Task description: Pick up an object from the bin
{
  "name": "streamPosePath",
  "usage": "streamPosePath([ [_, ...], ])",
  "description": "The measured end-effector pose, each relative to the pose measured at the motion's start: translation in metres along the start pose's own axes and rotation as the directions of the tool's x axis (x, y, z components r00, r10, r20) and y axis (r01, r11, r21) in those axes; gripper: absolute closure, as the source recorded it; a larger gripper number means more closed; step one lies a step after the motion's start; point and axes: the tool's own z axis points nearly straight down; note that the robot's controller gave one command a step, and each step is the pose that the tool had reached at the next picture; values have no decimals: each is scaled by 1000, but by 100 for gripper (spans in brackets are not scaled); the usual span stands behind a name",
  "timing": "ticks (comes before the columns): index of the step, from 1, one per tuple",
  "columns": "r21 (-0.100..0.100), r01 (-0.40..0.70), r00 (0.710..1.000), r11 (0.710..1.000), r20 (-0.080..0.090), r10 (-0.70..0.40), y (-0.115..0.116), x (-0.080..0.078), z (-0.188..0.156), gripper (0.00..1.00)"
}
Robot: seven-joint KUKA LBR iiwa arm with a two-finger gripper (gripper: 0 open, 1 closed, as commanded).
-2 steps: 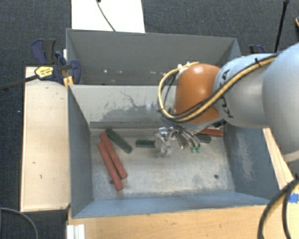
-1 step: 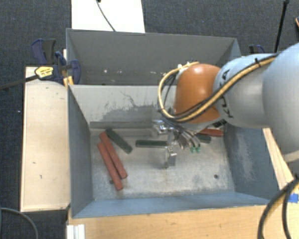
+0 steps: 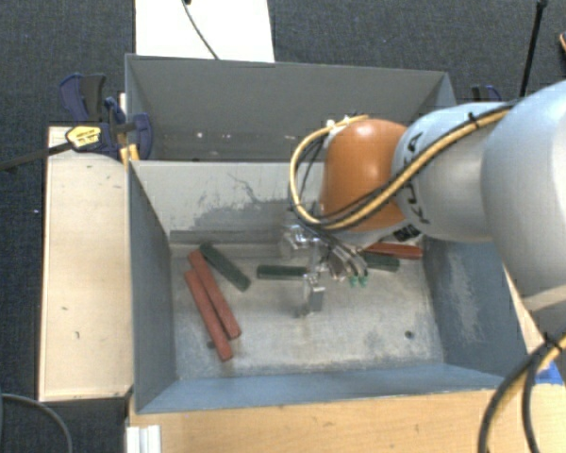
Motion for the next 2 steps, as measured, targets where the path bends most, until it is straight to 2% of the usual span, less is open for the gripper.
streamPosePath([
  [1,0,1,1000,1000,0,-1,0,0,0,100],
  [2,1,-57,998,998,5,56,-16,-6,-128,100],
])
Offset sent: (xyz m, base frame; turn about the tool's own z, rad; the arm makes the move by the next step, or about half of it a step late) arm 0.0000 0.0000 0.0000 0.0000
